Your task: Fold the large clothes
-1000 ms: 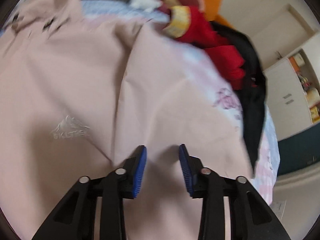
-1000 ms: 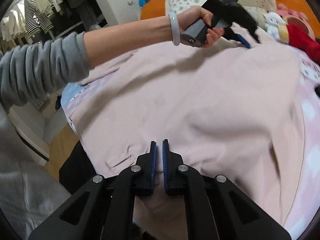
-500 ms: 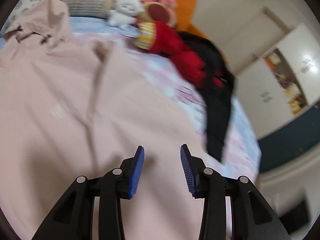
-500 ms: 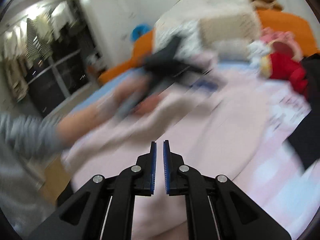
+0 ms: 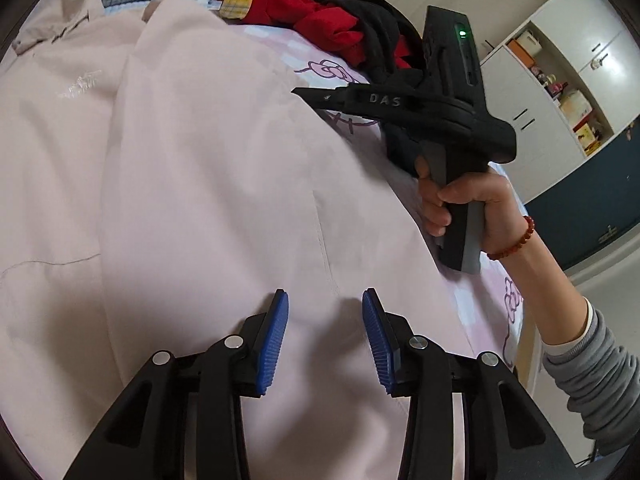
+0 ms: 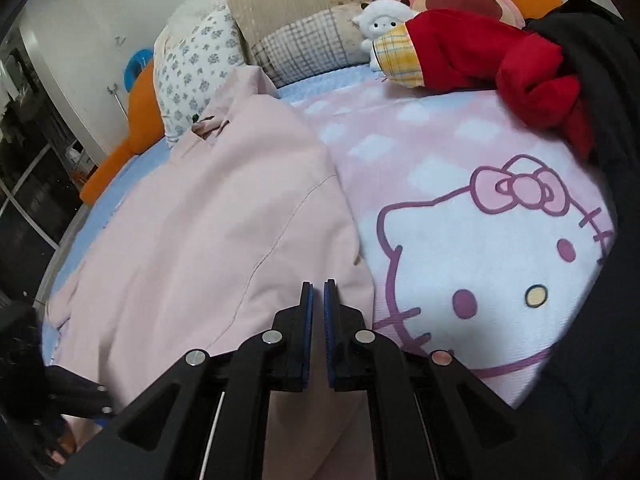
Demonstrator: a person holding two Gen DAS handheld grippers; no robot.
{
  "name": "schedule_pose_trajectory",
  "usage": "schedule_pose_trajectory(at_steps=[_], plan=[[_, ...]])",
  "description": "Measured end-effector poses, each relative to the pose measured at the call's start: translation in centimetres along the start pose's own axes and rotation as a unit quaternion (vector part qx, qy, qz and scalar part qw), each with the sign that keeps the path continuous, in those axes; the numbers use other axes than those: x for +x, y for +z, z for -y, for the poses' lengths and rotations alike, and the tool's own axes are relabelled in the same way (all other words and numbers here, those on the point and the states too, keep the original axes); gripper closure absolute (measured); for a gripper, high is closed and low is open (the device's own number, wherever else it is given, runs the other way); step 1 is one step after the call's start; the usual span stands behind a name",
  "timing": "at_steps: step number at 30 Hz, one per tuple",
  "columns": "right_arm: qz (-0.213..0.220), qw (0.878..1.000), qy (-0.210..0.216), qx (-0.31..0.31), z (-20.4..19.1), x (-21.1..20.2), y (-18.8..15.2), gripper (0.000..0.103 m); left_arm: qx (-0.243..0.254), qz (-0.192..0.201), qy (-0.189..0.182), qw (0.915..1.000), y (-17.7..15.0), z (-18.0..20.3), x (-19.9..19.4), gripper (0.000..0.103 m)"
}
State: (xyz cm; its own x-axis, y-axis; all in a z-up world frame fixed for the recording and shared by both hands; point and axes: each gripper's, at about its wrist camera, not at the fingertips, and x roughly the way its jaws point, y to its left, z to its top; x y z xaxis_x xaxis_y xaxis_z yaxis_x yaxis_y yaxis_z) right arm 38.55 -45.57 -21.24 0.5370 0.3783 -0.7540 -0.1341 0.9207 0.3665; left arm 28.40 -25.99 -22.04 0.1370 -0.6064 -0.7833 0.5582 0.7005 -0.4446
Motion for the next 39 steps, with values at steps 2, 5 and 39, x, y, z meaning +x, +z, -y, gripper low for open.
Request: schedule_pose_trajectory(at_steps=[2, 5, 39], plan=[[0.016, 1.000, 0.011, 0.011, -0.6, -1.3, -0.1, 0.096, 0.005, 0.011, -0.001, 0.9999, -0.3, 0.6, -1.2, 0.059], [0.042, 0.998, 0.035, -0.003, -2.1, -4.6, -0.7, 0.096, 0.000, 0.045, -0.013, 0.9989, -1.4, 1.1, -4.2, 0.058], [0.000, 0.971, 0.023, -0.238, -34.5, 1.0, 1.6, 0.005, -0.585, 0.267, 0.283, 0.7122, -42.1, -43.6, -47.2, 0.008]])
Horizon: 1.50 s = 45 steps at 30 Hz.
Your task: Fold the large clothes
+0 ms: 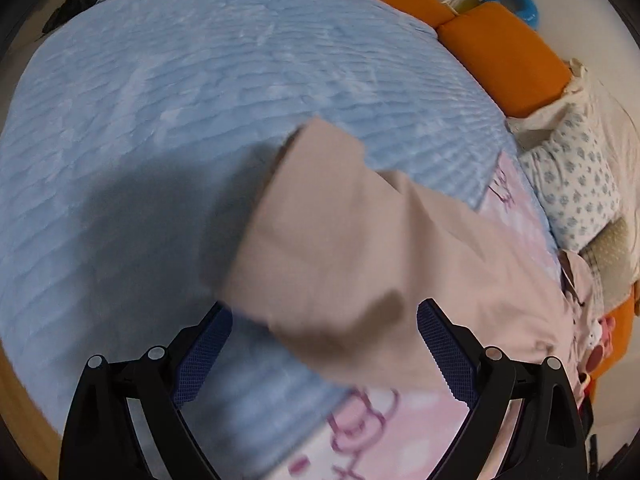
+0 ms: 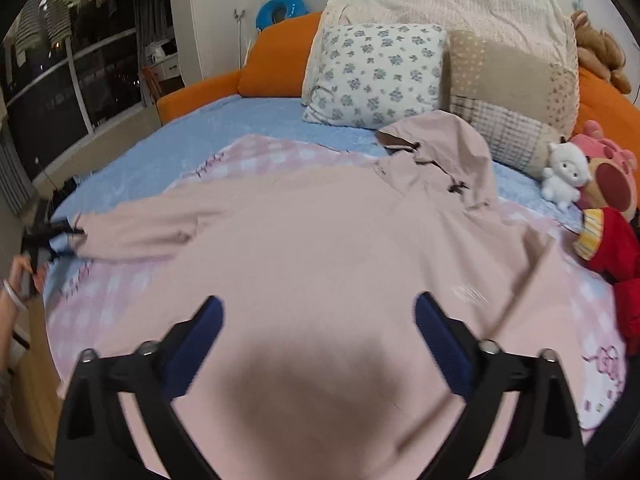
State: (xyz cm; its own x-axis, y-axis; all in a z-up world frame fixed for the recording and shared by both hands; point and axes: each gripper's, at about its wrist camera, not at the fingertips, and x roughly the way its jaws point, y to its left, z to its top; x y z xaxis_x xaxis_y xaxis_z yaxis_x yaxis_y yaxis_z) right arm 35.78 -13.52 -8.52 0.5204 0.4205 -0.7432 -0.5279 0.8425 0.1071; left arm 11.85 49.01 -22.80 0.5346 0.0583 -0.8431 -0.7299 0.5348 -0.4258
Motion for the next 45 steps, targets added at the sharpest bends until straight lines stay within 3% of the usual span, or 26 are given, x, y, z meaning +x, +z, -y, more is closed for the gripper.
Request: schedule_pose_trajectory(at_steps=[3, 5, 6, 7, 8, 10, 12, 14, 16, 19, 22, 24, 25, 26, 30, 31, 33, 37, 40, 43, 45], plan=[[0.003, 1.000, 0.022, -0.002, -0.2, 2.0, 1.4, 0.010, 0.011, 0.019, 0.004, 0.9997, 1.0, 0.0, 0.7, 0.011], [-0.002, 0.999, 0.035, -0.010, -0.2, 3.5, 2.2, 0.024, 0.012, 0.031, 0.014, 0.9994, 1.4, 0.4, 0.6, 0.029], [-0.015, 0.999, 0.041, -0.008, 0.1, 4.7, 2.8, 0.041, 0.009, 0.034, 0.009, 0.9993, 1.8, 0.4, 0.6, 0.033], [-0.030, 0.998, 0.052, 0.000, 0.6, 6.1, 3.4, 0.059, 0.003, 0.033, -0.006, 0.9994, 2.2, 0.5, 0.4, 0.045], [-0.043, 0.997, 0.060, 0.009, 1.1, 7.1, 3.8, 0.064, -0.003, 0.032, -0.019, 0.9993, 2.3, 0.7, 0.0, 0.054], [-0.069, 0.993, 0.085, 0.038, 2.3, 9.7, 4.5, 0.080, 0.000, 0.039, -0.050, 0.9980, 2.6, 2.0, -1.1, 0.058], [-0.090, 0.991, 0.089, 0.044, 2.9, 12.2, 5.0, 0.085, 0.058, 0.064, -0.076, 0.9934, 2.1, 5.7, -3.7, 0.060], [-0.105, 0.988, 0.104, 0.050, 3.1, 14.6, 5.3, 0.089, 0.113, 0.080, -0.121, 0.9829, 1.0, 9.6, -6.5, 0.060], [-0.114, 0.985, 0.120, 0.056, 2.9, 16.4, 5.2, 0.091, 0.170, 0.087, -0.181, 0.9648, -0.7, 14.0, -9.5, 0.060], [-0.117, 0.981, 0.146, 0.053, 2.0, 19.1, 5.7, 0.093, 0.261, 0.057, -0.281, 0.9219, -5.1, 21.6, -14.2, 0.060], [-0.123, 0.977, 0.166, 0.057, 1.4, 21.1, 6.3, 0.093, 0.330, 0.034, -0.318, 0.8881, -9.3, 27.0, -17.1, 0.060], [-0.125, 0.973, 0.182, 0.062, 1.3, 22.1, 6.9, 0.093, 0.392, 0.010, -0.356, 0.8482, -13.4, 30.6, -18.8, 0.060], [-0.125, 0.972, 0.187, 0.065, 1.4, 22.4, 7.2, 0.093, 0.413, 0.001, -0.366, 0.8339, -15.1, 31.7, -19.2, 0.060], [-0.124, 0.971, 0.192, 0.069, 1.6, 22.5, 7.5, 0.093, 0.446, -0.013, -0.376, 0.8122, -17.5, 33.1, -19.4, 0.060], [-0.112, 0.970, 0.199, 0.082, 3.0, 22.2, 8.8, 0.093, 0.516, -0.071, -0.381, 0.7639, -25.2, 36.2, -18.1, 0.060], [-0.110, 0.970, 0.200, 0.083, 3.4, 21.9, 8.9, 0.093, 0.540, -0.094, -0.373, 0.7489, -27.9, 36.9, -17.0, 0.060], [-0.109, 0.971, 0.196, 0.084, 4.4, 21.4, 8.8, 0.093, 0.574, -0.123, -0.355, 0.7279, -32.0, 37.7, -14.9, 0.060], [-0.113, 0.974, 0.177, 0.086, 6.5, 20.6, 8.2, 0.093, 0.627, -0.196, -0.293, 0.6941, -38.8, 37.9, -8.2, 0.060], [-0.112, 0.975, 0.170, 0.092, 8.0, 19.5, 7.1, 0.093, 0.656, -0.230, -0.242, 0.6772, -42.4, 37.4, -3.5, 0.059], [-0.110, 0.976, 0.165, 0.094, 8.8, 18.3, 6.2, 0.093, 0.663, -0.239, -0.226, 0.6719, -43.9, 37.3, -1.0, 0.052], [-0.107, 0.976, 0.168, 0.088, 9.0, 17.5, 5.8, 0.091, 0.667, -0.229, -0.220, 0.6737, -44.1, 37.5, -0.6, 0.034]])
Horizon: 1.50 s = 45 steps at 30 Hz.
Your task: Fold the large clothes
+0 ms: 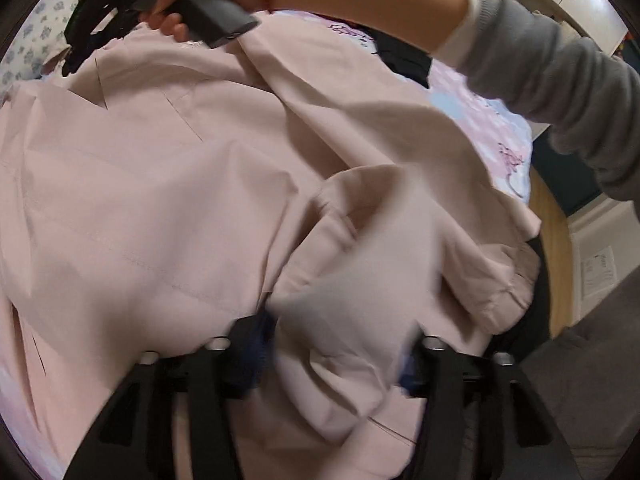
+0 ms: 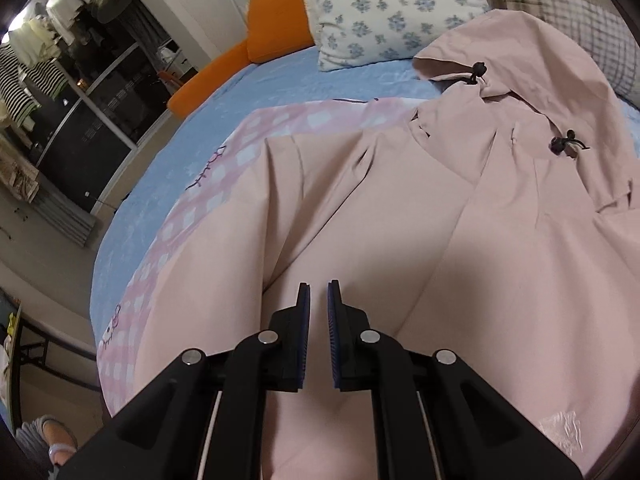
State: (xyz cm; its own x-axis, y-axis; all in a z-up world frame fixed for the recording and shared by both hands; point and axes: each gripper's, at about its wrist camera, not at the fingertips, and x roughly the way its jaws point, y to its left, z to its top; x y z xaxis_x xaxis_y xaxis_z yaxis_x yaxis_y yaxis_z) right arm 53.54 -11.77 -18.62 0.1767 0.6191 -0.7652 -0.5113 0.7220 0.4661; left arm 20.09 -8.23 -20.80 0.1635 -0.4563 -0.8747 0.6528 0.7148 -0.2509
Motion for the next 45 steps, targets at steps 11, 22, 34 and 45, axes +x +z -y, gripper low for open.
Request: schedule_pose_trajectory(at_steps=[11, 22, 34, 45], plan=[[0.026, 0.999, 0.028, 0.005, -2.9, 0.6, 4.9, 0.051, -0.169, 0.209, -0.004, 0.9631, 0.0, -10.7, -14.4, 0.013], [-0.053, 0.998, -0.007, -0.024, -6.0, 6.5, 6.8, 0.088, -0.427, 0.179, 0.041, 0.8857, -1.6, -28.6, -8.6, 0.019], [0.031, 0.999, -0.002, -0.040, -6.2, 2.7, 8.3, 0.099, -0.513, 0.285, -0.154, 0.7951, -2.9, -32.8, -6.0, 0.095], [0.029, 0.996, -0.068, 0.044, 0.2, 6.0, 5.4, 0.096, -0.578, 0.317, -0.044, 0.7505, -9.6, -36.4, -9.5, 0.097]])
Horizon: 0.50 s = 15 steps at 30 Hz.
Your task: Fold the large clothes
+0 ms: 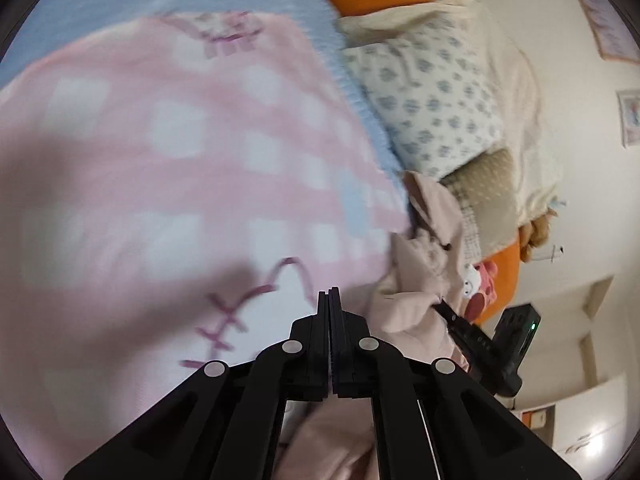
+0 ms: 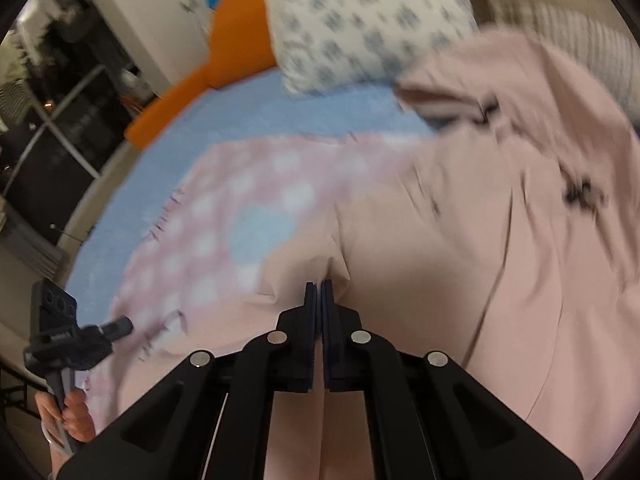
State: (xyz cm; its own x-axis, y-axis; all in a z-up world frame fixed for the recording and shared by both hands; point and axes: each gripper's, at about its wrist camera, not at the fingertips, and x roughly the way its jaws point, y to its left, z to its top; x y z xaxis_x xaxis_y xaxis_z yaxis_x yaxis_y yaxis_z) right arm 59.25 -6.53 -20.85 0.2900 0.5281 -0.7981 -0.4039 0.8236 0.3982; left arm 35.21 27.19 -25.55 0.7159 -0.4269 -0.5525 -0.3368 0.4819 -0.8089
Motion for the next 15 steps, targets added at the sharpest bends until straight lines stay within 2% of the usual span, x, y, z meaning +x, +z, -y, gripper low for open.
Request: schedule_pose_trajectory(at_steps=[2, 4, 5, 6, 7, 10, 11, 13, 15], plan=[[0.009, 1.000, 0.014, 0.006, 0.1, -0.7, -0.9, 0.095, 0.029, -0.018, 0.010, 0.9994, -0.7, 0.2, 0.3, 0.097], [0.021, 0.999, 0.030, -0.003, -0.3, -3.1, -1.7, 0.084, 0.059, -0.036, -0.003, 0.9976, -1.9, 1.4, -0.1, 0.095], [0.028, 0.999, 0.038, -0.007, -0.4, -4.5, -2.2, 0.078, 0.066, -0.044, -0.015, 0.9968, -2.3, 2.0, 0.0, 0.087], [0.036, 0.998, 0.054, -0.012, -0.6, -6.6, -3.1, 0.066, 0.078, -0.055, -0.026, 0.9951, -2.8, 3.1, 0.1, 0.080], [0.039, 0.997, 0.068, -0.020, -0.9, -8.4, -4.1, 0.058, 0.090, -0.060, -0.032, 0.9937, -3.0, 4.0, 0.4, 0.070], [0.026, 0.992, 0.103, -0.070, -2.4, -13.7, -9.2, 0.054, 0.161, -0.068, -0.037, 0.9839, -5.3, 8.1, 0.0, 0.067], [0.018, 0.990, 0.111, -0.085, -2.9, -14.7, -10.7, 0.052, 0.185, -0.075, -0.043, 0.9789, -6.1, 9.8, 0.0, 0.058], [-0.020, 0.986, 0.124, -0.113, -3.6, -15.9, -14.9, 0.052, 0.221, -0.096, -0.061, 0.9686, -7.5, 12.8, 0.3, 0.056], [-0.061, 0.982, 0.132, -0.118, -4.1, -15.6, -17.6, 0.054, 0.240, -0.116, -0.061, 0.9618, -8.2, 14.9, 1.3, 0.056]])
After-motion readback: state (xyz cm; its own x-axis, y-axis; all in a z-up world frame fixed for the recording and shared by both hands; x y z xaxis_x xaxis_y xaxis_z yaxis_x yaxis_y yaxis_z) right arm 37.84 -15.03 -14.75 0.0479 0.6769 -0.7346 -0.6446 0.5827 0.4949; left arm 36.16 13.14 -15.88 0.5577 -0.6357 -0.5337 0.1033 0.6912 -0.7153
